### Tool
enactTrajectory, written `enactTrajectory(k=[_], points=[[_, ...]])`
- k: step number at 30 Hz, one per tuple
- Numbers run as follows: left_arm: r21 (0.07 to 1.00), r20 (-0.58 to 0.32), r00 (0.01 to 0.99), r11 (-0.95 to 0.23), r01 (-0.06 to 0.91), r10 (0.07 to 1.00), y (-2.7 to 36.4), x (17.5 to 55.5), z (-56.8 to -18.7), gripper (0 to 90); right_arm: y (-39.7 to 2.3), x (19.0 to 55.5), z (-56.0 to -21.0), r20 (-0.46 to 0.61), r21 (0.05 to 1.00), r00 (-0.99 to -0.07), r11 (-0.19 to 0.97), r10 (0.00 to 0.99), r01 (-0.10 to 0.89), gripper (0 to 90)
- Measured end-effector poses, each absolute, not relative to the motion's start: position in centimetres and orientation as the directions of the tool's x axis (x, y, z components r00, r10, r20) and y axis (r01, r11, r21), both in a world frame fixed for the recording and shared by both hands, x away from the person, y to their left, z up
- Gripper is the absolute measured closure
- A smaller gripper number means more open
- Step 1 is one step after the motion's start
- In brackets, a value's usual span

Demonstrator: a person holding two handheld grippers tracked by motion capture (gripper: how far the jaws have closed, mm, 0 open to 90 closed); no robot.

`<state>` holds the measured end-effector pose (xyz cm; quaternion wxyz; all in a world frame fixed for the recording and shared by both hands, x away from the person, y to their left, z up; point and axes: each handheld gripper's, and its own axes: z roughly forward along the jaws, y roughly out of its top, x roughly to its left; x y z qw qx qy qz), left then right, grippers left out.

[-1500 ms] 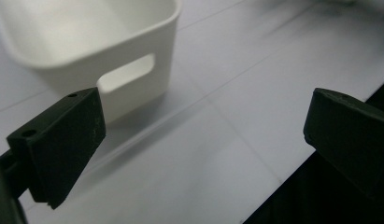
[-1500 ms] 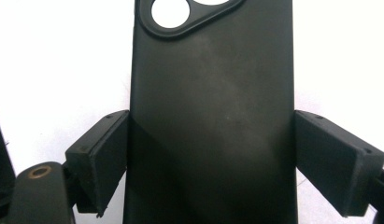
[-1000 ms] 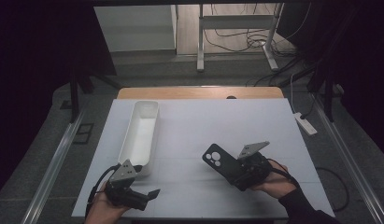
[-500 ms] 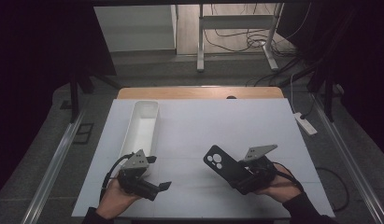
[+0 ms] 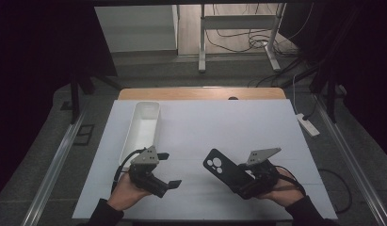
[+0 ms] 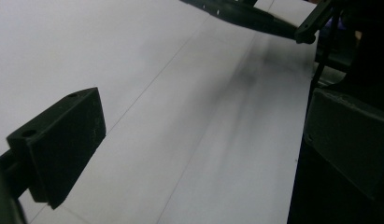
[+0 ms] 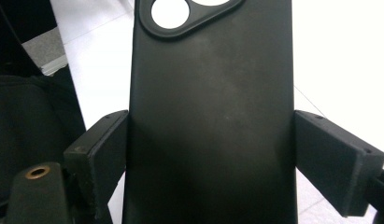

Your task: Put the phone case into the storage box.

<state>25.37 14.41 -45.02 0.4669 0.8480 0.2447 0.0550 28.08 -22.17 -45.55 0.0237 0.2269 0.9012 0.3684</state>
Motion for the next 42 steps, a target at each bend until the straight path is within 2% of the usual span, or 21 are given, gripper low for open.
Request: enactTrajectory(k=[27, 42], points=[[0.857, -0.175, 0.948, -0.434, 0.28, 0.266, 11.5, 28.3, -45.4, 0.0, -20.5, 27.2, -44.7, 0.136, 0.724, -0.941, 0.617, 0.309, 0.308, 14.3], [0.871, -0.172, 0.971, -0.434, 0.229, 0.167, 10.7, 28.5, -45.6, 3.2, -19.5, 26.7, -44.6, 0.15, 0.734, -0.96, 0.624, 0.237, 0.269, 14.2]])
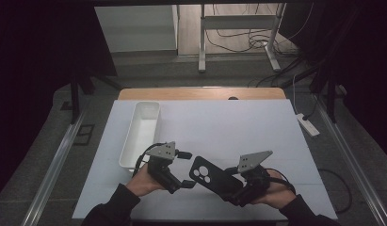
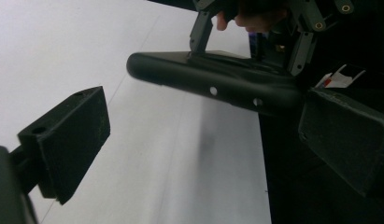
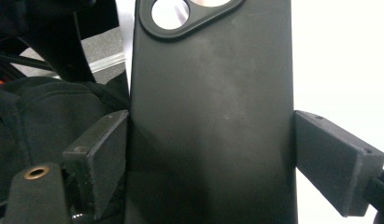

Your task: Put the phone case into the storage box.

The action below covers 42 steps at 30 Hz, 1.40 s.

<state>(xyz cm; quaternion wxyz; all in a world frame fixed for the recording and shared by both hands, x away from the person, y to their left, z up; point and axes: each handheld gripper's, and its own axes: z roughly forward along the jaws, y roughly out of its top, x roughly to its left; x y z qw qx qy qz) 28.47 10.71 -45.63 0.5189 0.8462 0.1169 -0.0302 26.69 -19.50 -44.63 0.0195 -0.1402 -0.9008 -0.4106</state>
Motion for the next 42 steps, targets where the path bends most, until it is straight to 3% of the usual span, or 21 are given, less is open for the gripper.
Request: enactTrajectory(k=[23, 42], points=[[0.898, -0.19, 0.981, -0.399, 0.188, 0.035, 10.6, 28.0, -45.6, 9.7, -18.4, 26.1, -44.7, 0.154, 0.744, -0.977, 0.634, 0.148, 0.213, 14.2], [0.897, -0.193, 0.98, -0.398, 0.193, 0.039, 10.5, 27.8, -45.4, 14.3, -18.1, 25.8, -44.9, 0.098, 0.741, -0.986, 0.652, 0.137, 0.165, 13.2]])
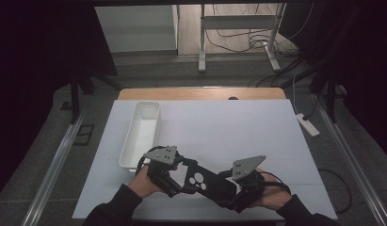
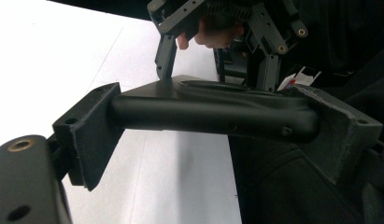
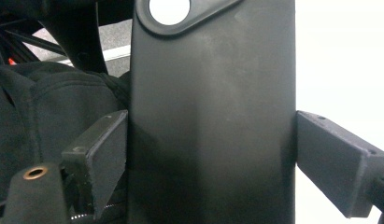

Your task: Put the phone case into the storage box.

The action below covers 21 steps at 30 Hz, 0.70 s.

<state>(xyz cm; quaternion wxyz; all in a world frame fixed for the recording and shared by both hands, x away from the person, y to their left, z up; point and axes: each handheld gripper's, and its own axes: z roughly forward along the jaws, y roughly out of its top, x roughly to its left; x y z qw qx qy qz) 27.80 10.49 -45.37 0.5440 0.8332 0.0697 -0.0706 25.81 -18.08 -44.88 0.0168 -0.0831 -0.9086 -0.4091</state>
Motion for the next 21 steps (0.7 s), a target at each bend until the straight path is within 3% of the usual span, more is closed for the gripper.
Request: enactTrajectory(k=[9, 21], points=[[0.893, -0.206, 0.976, -0.395, 0.215, 0.066, 10.2, 27.8, -44.8, 15.4, -17.8, 25.9, -45.0, 0.081, 0.735, -0.983, 0.656, 0.167, 0.172, 8.0], [0.853, -0.221, 0.958, -0.44, 0.281, 0.182, 9.9, 28.0, -44.2, 15.6, -18.4, 26.6, -45.5, 0.037, 0.716, -0.964, 0.666, 0.262, 0.209, 2.3]])
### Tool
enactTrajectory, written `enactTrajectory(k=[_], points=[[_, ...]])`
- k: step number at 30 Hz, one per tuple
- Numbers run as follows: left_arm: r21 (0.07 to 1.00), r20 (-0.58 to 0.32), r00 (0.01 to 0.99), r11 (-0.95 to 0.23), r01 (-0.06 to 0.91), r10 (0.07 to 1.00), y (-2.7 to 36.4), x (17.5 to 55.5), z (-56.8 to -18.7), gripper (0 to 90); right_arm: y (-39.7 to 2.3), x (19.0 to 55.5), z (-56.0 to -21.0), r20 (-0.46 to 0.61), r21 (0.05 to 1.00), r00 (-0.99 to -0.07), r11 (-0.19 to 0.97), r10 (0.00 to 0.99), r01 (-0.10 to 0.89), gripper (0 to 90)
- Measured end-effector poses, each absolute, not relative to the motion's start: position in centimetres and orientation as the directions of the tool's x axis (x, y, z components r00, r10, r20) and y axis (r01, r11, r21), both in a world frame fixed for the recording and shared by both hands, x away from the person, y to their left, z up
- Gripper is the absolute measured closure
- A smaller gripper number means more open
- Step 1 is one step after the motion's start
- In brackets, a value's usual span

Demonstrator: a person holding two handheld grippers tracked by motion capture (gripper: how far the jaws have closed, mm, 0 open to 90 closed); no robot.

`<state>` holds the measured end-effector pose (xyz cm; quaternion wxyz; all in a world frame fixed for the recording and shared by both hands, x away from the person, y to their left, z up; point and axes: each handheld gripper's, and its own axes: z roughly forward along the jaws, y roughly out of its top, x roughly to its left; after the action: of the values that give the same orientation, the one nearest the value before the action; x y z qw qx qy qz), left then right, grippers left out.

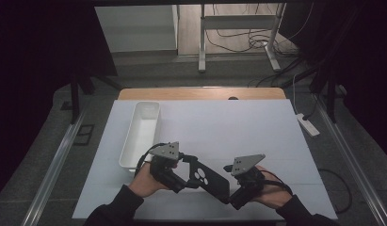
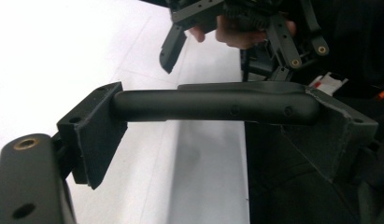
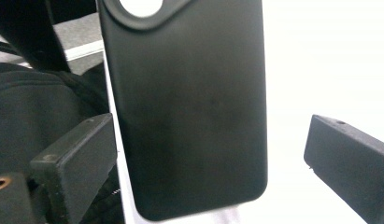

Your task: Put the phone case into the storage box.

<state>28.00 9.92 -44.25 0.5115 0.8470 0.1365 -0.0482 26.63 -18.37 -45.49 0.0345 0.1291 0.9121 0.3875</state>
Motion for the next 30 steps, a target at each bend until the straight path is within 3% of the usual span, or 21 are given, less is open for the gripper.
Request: enactTrajectory(k=[19, 30], points=[[0.812, -0.253, 0.885, -0.411, 0.414, 0.391, 10.4, 28.9, -43.5, 15.3, -18.8, 27.3, -45.9, 0.014, 0.713, -0.924, 0.644, 0.381, 0.277, 0.0], [0.807, -0.277, 0.846, -0.367, 0.462, 0.455, 10.2, 28.8, -43.2, 15.4, -17.9, 27.2, -46.1, 0.015, 0.704, -0.906, 0.639, 0.422, 0.309, 0.5]])
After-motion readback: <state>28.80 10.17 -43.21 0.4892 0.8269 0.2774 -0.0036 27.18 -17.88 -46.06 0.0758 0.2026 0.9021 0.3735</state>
